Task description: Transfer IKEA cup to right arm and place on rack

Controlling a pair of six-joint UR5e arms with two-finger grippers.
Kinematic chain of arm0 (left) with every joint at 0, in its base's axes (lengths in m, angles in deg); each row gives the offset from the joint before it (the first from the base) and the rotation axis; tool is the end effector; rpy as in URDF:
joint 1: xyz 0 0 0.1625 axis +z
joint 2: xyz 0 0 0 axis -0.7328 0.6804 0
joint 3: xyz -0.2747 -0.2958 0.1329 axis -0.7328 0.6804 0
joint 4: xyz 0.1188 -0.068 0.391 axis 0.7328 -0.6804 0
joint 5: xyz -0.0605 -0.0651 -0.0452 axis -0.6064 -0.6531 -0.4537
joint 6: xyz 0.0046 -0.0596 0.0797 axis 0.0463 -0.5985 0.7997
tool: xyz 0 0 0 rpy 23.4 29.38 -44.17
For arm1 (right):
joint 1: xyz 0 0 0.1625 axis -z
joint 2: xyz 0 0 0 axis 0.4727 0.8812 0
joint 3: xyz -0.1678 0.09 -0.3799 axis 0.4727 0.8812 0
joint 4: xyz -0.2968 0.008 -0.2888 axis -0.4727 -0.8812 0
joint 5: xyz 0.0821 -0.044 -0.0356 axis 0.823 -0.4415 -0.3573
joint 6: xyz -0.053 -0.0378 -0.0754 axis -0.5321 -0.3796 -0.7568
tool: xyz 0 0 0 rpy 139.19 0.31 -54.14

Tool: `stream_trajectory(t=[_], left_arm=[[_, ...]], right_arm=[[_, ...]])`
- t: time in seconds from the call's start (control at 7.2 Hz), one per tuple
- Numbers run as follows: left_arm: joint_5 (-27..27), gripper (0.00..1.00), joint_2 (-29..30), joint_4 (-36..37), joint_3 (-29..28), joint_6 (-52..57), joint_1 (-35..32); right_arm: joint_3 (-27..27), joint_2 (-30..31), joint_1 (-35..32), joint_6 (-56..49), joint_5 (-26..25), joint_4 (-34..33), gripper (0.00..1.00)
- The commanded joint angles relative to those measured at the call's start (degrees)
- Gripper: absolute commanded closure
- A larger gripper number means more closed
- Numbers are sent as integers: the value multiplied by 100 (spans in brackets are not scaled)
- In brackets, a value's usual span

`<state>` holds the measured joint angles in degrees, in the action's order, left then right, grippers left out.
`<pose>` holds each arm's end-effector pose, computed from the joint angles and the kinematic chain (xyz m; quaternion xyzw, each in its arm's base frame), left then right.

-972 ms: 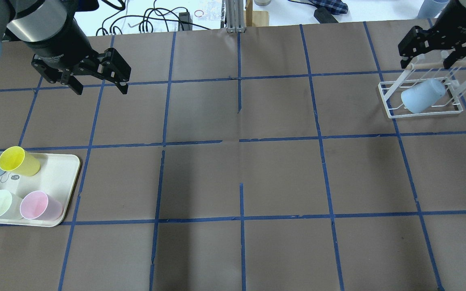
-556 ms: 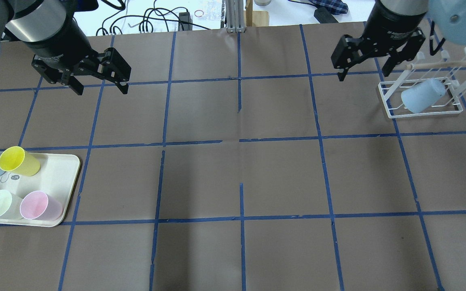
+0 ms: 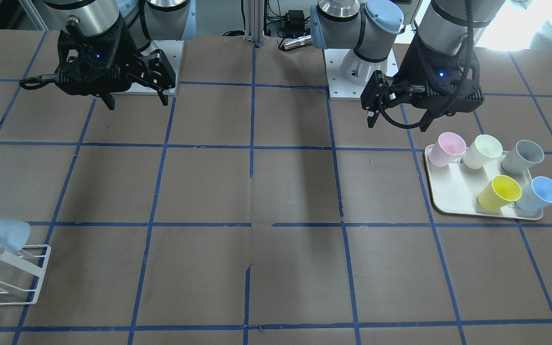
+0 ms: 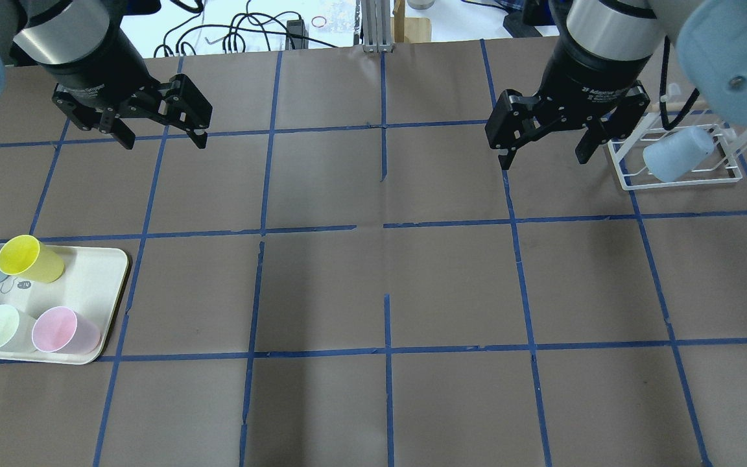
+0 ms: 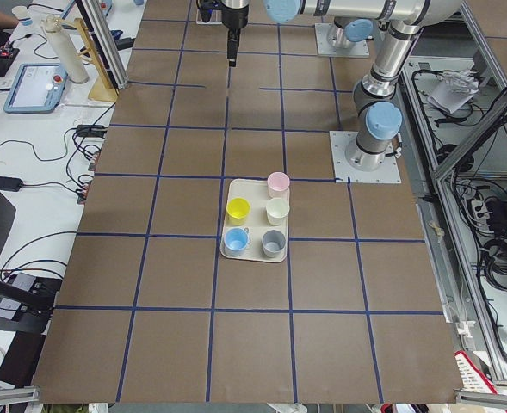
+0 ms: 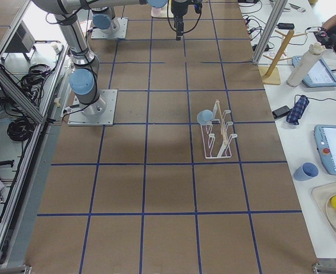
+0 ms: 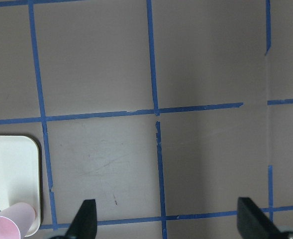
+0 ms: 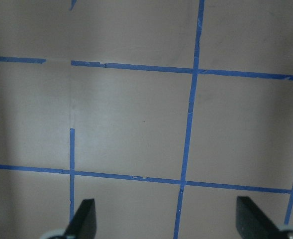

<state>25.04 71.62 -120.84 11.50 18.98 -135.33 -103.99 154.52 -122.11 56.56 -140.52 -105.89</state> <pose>-0.1196 -0.4995 0.5093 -0.0290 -0.9992 0.0269 0.0083 0.1717 -0.4676 0.5047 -0.0401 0.9984 0.0238 0.0308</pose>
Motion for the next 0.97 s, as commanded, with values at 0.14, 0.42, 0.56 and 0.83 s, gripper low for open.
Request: stream_trajectory(t=[0.14, 0.42, 0.56, 0.83], left_arm=[[-9, 0, -1, 3, -10, 1, -12], [-35, 0, -1, 3, -1, -8, -12], [-35, 0, 7, 3, -1, -8, -12], [-44, 0, -10, 3, -10, 1, -12]], right_arm=[[67, -95, -14, -53, -17, -317, 0], [322, -227, -32, -149, -296, -224, 0], [306, -228, -41, -237, -298, -171, 0], [306, -237, -32, -440, -307, -215, 0]])
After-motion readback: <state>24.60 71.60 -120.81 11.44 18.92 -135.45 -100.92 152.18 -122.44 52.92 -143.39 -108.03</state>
